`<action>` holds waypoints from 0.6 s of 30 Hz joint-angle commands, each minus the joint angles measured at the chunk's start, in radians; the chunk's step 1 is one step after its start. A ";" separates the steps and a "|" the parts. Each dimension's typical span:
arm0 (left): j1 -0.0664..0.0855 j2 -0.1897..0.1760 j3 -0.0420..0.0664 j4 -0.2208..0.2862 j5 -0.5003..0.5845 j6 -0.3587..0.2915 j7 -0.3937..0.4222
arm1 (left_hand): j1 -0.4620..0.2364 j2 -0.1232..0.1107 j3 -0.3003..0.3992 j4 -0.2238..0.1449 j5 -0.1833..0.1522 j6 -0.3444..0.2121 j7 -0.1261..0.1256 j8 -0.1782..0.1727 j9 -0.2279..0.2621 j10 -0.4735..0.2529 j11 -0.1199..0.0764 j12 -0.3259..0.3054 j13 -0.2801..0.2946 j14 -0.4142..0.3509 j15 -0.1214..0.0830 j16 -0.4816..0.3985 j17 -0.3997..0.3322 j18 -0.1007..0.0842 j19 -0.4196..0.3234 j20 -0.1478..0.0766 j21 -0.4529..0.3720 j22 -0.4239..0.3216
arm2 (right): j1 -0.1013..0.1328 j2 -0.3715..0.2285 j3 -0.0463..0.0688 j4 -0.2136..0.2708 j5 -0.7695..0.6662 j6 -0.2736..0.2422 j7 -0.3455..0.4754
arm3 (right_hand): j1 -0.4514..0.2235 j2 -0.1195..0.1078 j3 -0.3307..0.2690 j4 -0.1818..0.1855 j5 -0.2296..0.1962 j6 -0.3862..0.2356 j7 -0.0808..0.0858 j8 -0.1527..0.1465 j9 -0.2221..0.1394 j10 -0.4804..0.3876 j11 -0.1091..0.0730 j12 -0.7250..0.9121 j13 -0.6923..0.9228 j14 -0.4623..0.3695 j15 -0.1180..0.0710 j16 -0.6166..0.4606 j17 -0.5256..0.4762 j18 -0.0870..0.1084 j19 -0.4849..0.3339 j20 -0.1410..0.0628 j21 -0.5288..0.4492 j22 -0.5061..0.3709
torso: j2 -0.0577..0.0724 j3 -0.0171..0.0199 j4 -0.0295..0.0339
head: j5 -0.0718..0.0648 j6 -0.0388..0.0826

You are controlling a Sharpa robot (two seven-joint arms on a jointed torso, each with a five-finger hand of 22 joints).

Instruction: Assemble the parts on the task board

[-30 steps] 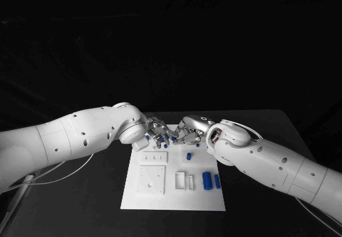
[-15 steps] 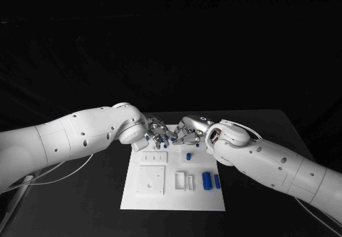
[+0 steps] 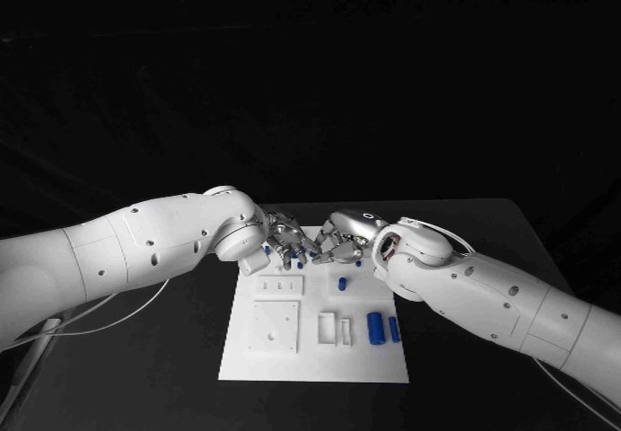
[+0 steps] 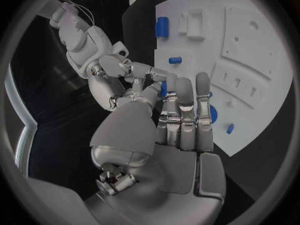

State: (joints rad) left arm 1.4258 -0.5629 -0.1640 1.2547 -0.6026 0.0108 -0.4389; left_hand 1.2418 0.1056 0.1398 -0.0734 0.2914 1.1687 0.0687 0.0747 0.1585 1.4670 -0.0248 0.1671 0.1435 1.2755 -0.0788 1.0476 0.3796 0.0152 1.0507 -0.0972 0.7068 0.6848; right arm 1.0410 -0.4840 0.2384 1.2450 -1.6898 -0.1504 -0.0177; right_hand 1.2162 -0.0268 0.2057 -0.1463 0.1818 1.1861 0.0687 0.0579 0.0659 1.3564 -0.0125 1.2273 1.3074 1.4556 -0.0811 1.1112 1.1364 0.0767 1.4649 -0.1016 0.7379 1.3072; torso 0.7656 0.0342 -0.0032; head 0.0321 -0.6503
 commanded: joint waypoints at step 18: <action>0.001 -0.001 0.001 0.006 0.013 0.008 0.017 | -0.050 -0.014 0.052 -0.013 0.055 0.079 -0.074 -0.006 0.638 0.047 -0.032 0.142 0.069 0.031 -0.030 0.085 0.050 -0.005 0.022 -0.029 0.026 0.094 | -0.001 -0.001 0.001 -0.010 -0.009 -0.023 -0.004 | -0.005 -0.003 -0.002 0.013 0.005 -0.023 0.003 0.004 -0.001 -0.008 0.000 -0.007 0.047 -0.002 -0.001 -0.012 -0.005 0.022 0.055 -0.002 -0.011 -0.005 | -0.001 0.0016 -0.0023 | -0.001 -0.002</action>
State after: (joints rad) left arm 1.4258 -0.5645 -0.1640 1.2548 -0.6007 0.0117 -0.4368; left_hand 1.1940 0.0928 0.1913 -0.0909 0.3538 1.1667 0.0681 0.0666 0.1831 1.4652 -0.0518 0.3122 0.2134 1.3048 -0.1079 1.1324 0.4310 0.0152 1.0719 -0.1254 0.7330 0.7798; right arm 1.0405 -0.4827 0.2384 1.2398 -1.6898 -0.1544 -0.0175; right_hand 1.2161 -0.0269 0.2025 -0.1372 0.1811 1.1644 0.0723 0.0576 0.0654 1.3556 -0.0118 1.2233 1.3074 1.4555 -0.0811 1.1026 1.1315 0.0876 1.4649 -0.1016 0.7292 1.3022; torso 0.7654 0.0352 -0.0045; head 0.0306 -0.6520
